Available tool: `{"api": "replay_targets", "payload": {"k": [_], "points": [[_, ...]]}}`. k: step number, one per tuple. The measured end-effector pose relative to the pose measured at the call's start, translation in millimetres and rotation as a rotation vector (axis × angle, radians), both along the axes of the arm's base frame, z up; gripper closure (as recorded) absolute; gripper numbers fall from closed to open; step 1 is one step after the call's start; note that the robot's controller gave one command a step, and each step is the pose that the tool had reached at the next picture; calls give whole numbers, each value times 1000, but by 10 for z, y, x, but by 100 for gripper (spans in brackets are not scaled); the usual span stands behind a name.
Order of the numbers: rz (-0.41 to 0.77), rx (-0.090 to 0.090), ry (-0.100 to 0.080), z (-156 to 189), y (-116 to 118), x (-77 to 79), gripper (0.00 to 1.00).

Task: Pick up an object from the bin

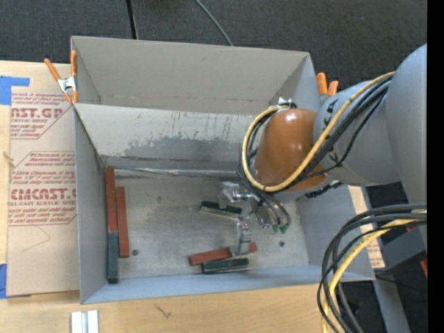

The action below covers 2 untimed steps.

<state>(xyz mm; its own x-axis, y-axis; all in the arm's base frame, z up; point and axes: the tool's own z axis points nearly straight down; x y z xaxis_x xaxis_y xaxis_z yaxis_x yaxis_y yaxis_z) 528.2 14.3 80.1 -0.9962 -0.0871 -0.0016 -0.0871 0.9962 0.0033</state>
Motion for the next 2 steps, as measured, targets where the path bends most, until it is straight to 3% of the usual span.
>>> {"api": "replay_targets", "payload": {"k": [1, 2], "points": [[254, -2, -1, -105, -624, 338, 100], [254, -1, -1, -105, -619, 338, 0]]}}
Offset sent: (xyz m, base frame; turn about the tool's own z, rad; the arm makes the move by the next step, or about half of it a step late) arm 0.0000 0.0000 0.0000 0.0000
